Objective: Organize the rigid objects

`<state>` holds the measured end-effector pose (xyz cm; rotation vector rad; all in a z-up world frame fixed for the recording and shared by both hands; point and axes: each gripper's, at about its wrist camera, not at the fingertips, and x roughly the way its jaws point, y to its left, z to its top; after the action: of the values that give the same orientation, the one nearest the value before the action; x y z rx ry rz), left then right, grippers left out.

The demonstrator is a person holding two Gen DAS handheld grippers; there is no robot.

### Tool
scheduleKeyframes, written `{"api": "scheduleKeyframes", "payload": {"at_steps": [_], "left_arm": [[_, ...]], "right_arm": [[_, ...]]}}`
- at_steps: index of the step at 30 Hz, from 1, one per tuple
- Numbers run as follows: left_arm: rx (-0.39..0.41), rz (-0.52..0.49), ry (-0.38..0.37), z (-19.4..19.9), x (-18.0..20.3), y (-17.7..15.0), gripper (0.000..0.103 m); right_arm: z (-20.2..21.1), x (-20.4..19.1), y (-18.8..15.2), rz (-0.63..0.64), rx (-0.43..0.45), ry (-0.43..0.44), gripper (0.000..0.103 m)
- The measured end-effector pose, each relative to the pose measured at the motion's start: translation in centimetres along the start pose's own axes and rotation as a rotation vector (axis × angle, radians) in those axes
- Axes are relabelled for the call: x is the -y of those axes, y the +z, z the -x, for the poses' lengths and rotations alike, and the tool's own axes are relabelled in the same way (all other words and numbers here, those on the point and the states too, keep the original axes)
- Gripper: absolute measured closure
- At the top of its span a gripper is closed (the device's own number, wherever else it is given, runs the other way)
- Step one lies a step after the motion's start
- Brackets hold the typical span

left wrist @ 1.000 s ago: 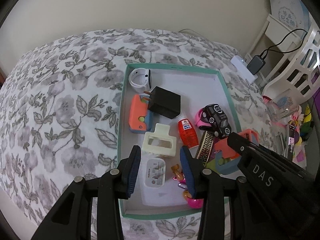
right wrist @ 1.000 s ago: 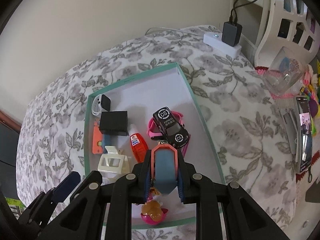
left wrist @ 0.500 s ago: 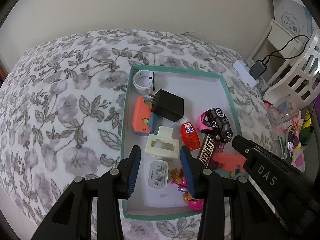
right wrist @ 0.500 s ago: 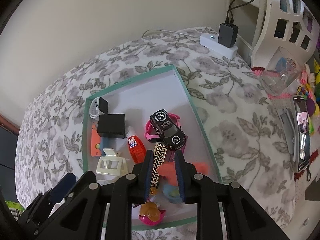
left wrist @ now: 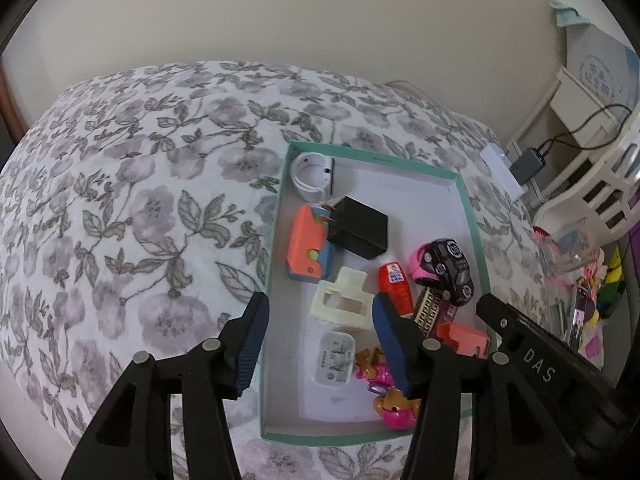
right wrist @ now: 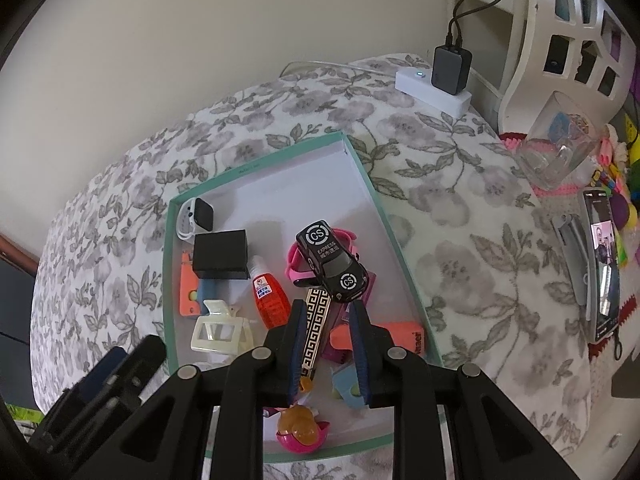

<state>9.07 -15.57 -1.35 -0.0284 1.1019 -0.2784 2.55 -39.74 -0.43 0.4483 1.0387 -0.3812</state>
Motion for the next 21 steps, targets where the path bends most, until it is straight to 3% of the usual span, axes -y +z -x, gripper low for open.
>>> {"api": "scheduleKeyframes", "payload": {"at_steps": [5,7,9,10,12,16,21], "left_arm": [[0.005,0.041,0.022,0.0,-1.0,0.2,0.043],[-0.003,0.053,0.053,-0.2,-1.4,0.2,0.043],[-0.012,0.061,0.101,-0.5,-1.7,0.2,0.04],[-0.019,0.065,0.118,-0.7,-1.9,0.1,0.037],[-0.042,0.079,0.156,-1.2,-2.4,0.1,0.017],[-0.068,0.114,0.184,-1.7,-3.3,-0.1,0.017],[-0.097,0.134,0.225,-2.3,-4.0,-0.2,0.017]], "right_arm": [[-0.5,-0.3,-0.2,0.018,-0.016,-0.002,0.079],[-0.6,-0.4,-0.2,0.021,-0.019,-0.008,0.074],[-0.7,-0.4,-0.2,0.023,-0.024,-0.016,0.061],[-0.8,-0.4,-0.3,0.025,-0.027,-0.018,0.058],[-1.0,-0.5,-0.3,0.029,-0.032,-0.019,0.054],[-1.2,-0.8,-0.4,0.047,-0.038,-0.025,0.042],[-1.5,-1.1,-0.5,0.067,-0.04,-0.038,0.035]]}}
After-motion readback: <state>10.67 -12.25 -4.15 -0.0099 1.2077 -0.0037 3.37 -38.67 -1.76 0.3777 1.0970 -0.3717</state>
